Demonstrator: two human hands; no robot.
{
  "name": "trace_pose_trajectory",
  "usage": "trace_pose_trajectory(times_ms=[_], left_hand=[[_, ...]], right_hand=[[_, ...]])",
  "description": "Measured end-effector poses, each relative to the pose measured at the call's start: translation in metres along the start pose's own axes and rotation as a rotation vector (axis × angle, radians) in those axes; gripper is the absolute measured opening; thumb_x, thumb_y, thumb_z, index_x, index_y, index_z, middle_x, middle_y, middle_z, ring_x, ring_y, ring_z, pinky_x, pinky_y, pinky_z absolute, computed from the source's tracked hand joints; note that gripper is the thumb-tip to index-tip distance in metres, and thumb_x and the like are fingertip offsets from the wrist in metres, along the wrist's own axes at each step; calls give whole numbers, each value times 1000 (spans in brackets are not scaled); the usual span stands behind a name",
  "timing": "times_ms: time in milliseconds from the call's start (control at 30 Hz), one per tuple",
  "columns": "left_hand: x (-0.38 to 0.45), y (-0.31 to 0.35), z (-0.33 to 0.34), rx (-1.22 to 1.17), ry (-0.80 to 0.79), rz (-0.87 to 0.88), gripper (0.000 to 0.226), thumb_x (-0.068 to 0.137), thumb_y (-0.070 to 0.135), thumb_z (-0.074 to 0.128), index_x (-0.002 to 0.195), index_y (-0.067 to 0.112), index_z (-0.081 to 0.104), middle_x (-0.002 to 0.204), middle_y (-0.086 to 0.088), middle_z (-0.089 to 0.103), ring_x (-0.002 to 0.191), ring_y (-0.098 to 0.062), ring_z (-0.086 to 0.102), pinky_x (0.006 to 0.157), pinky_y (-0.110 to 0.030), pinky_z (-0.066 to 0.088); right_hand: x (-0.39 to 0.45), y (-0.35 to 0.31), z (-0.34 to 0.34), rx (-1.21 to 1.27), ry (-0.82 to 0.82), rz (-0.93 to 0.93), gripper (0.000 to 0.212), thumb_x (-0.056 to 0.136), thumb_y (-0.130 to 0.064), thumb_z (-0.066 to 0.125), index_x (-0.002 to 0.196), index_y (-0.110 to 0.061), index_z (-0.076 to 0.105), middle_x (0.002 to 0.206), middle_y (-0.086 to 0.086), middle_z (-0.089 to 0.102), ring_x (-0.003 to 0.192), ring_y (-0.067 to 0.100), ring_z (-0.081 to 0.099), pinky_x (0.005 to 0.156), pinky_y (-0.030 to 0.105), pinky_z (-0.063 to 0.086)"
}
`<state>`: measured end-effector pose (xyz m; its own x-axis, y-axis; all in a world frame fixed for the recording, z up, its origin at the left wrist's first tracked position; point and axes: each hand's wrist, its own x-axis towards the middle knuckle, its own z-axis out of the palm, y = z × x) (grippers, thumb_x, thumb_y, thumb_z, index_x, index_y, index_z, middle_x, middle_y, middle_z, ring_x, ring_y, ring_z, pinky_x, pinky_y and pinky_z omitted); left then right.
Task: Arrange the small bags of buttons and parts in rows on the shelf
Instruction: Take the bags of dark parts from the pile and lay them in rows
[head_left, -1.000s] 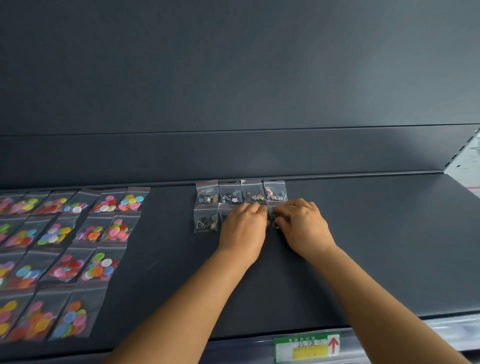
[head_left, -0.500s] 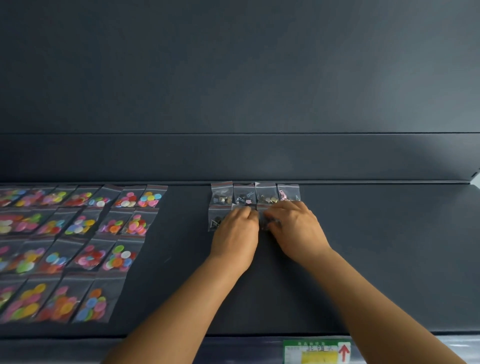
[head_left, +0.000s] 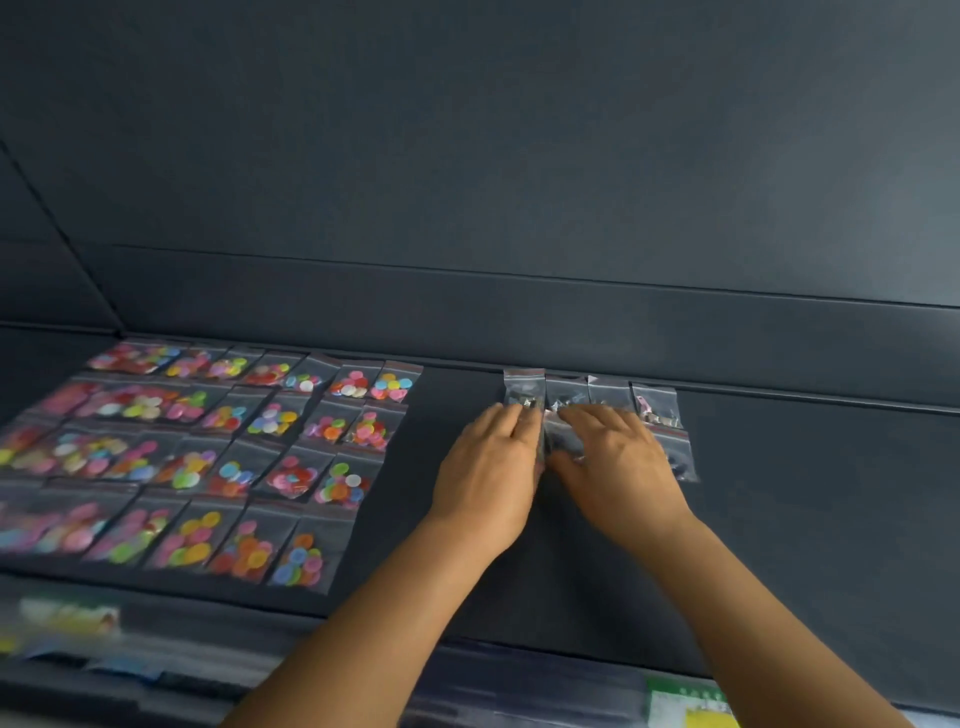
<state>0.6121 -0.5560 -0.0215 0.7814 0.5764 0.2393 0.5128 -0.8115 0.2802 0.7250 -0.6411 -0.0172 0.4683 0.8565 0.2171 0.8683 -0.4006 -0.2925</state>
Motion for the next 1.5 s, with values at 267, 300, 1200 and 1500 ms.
trace_pose_trajectory(times_ms=[267, 300, 1200, 1500], left_hand=[[-74, -110, -71, 107, 94, -163, 62, 96, 38, 47, 148, 20, 20, 153, 0, 28, 141, -19, 21, 115, -33, 17], [-86, -127, -80, 114, 97, -190, 62, 96, 39, 46, 149, 20, 20, 153, 0, 27, 141, -19, 20, 115, -33, 17], [-263, -486, -240, 208, 228, -546, 61, 95, 37, 47, 148, 18, 23, 149, -3, 34, 137, -19, 28, 114, -33, 23], [-246, -627, -257, 194, 208, -699, 60, 96, 38, 46, 148, 19, 24, 149, -3, 35, 138, -20, 28, 114, -35, 25]], right_hand=[[5, -135, 18, 12, -20, -186, 61, 92, -43, 49, 145, -20, 29, 149, -2, 35, 139, 18, 26, 114, 32, 17], [5, -156, 22, 13, -21, -210, 61, 92, -44, 49, 145, -21, 29, 149, -2, 34, 139, 18, 26, 114, 32, 17], [59, -580, 166, 160, -159, -579, 62, 92, -47, 47, 145, -19, 29, 149, -2, 34, 139, 18, 25, 114, 35, 16], [150, -672, 226, 223, -252, -583, 60, 93, -43, 48, 145, -19, 30, 150, -2, 33, 140, 18, 24, 116, 35, 17]])
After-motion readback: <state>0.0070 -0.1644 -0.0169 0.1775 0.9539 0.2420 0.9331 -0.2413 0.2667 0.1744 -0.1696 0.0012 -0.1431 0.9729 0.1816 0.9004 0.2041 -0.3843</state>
